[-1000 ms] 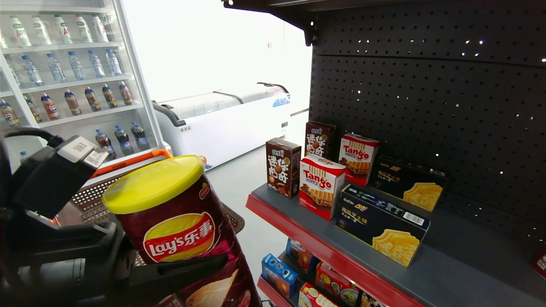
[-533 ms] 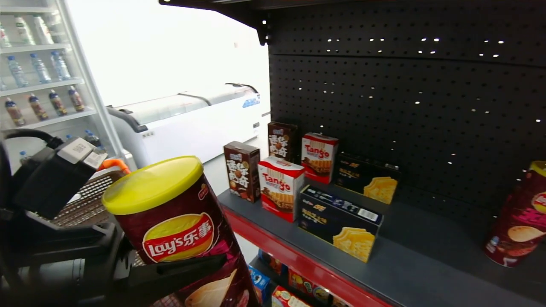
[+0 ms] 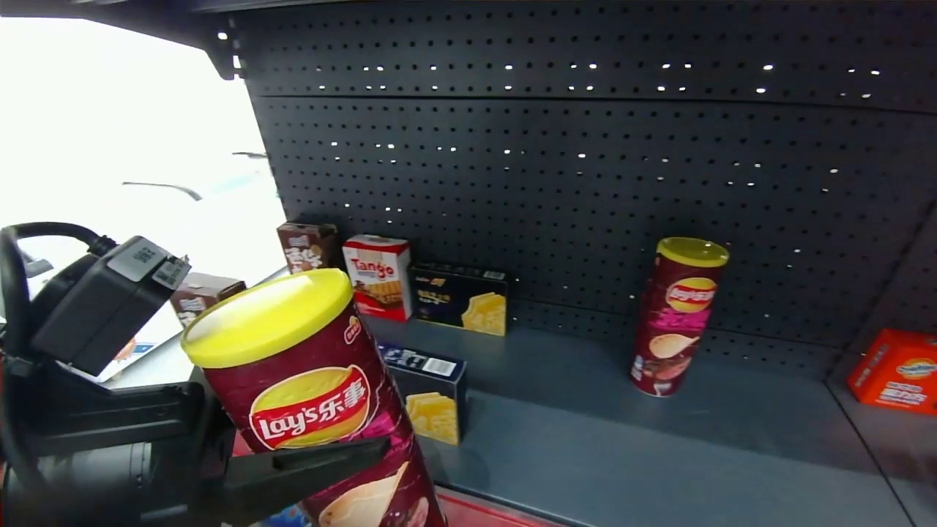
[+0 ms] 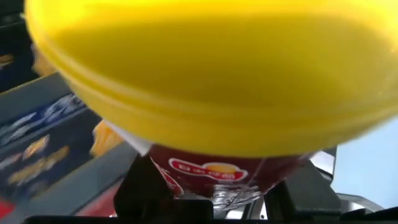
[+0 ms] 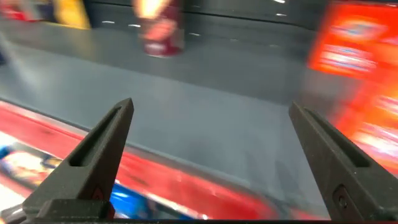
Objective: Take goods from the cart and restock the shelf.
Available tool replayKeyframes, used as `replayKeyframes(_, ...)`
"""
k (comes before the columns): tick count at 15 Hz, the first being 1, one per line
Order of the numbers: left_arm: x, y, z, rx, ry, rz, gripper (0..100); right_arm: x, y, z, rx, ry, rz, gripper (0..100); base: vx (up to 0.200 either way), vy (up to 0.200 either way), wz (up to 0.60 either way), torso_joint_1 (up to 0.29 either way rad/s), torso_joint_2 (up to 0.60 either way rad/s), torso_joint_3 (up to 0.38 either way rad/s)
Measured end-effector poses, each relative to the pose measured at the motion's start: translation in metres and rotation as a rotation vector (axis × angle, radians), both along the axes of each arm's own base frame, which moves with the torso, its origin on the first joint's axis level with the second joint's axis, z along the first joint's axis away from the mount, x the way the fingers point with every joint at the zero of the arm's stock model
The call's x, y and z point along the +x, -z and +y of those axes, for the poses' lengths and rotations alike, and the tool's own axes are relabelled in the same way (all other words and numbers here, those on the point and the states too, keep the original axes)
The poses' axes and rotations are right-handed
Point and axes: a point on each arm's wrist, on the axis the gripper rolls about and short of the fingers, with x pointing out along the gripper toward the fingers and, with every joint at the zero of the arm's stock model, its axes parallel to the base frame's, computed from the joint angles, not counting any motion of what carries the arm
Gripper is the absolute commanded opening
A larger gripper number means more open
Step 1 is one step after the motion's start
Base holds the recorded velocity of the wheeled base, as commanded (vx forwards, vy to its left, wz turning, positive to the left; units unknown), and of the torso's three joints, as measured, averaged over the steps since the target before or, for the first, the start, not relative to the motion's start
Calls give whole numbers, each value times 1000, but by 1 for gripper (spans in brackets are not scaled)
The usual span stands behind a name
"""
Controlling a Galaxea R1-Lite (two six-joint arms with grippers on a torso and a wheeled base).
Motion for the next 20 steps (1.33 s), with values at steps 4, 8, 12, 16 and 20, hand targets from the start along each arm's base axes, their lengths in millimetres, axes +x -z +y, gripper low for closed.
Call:
replayKeyframes(4,0,3,1,5,-3,9,0,0,0,0,0,1,0,100,0,0,-450,1,2,1)
replayKeyframes(8,0,4,1,7,-7,14,0,0,0,0,0,1,0,100,0,0,0,0,0,0)
replayKeyframes(12,-1,8,2,14,-10,24,0,0,0,0,0,0,0,100,0,0,0,0,0,0)
replayKeyframes(16,-1,8,2,14,-10,24,0,1,0,0,-24,-4,13,100,0,0,0,0,0,0)
replayKeyframes(20,-1,8,2,14,-12,25,0,-4,-39,0,14,-31,-56,100,0,0,0,0,0,0)
